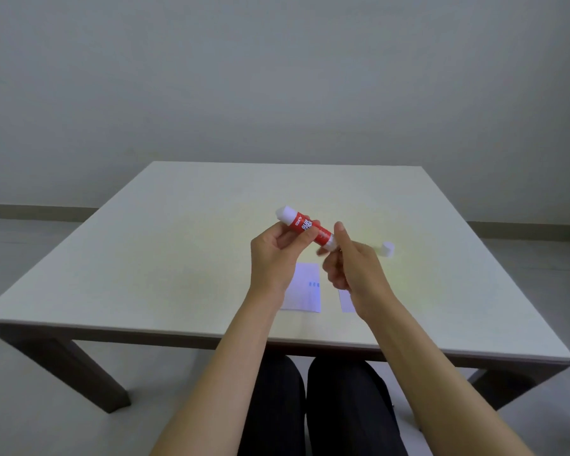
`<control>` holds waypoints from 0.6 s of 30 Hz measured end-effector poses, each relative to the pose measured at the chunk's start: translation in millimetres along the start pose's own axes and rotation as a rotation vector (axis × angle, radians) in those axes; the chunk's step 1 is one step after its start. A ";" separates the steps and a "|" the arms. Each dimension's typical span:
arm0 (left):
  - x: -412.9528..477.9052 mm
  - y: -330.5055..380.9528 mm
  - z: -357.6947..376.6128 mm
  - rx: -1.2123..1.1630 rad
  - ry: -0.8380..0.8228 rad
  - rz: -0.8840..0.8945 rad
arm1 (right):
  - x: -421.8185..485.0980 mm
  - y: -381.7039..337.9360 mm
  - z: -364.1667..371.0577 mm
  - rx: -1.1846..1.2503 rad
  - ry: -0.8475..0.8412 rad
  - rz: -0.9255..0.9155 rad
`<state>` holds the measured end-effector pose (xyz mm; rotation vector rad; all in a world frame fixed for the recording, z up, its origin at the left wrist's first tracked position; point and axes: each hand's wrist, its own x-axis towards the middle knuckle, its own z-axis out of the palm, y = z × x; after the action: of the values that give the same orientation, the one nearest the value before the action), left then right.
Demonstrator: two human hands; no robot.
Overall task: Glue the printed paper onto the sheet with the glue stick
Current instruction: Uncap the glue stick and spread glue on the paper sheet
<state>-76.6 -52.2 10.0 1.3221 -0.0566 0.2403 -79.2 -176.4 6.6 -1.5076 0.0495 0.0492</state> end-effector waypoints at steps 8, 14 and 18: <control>1.2 2.6 -1.5 0.000 -0.068 0.057 | -0.9 -5.6 -3.0 0.260 -0.129 0.300; 2.2 3.9 -6.0 0.003 -0.034 0.068 | -4.5 0.8 -4.3 0.207 -0.140 -0.049; 0.6 2.7 -2.2 0.049 -0.078 0.084 | -1.7 -1.7 -2.7 0.318 -0.113 0.319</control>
<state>-76.8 -49.3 12.1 1.3790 -0.1733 0.2625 -80.7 -179.2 8.2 -1.1654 0.1982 0.3667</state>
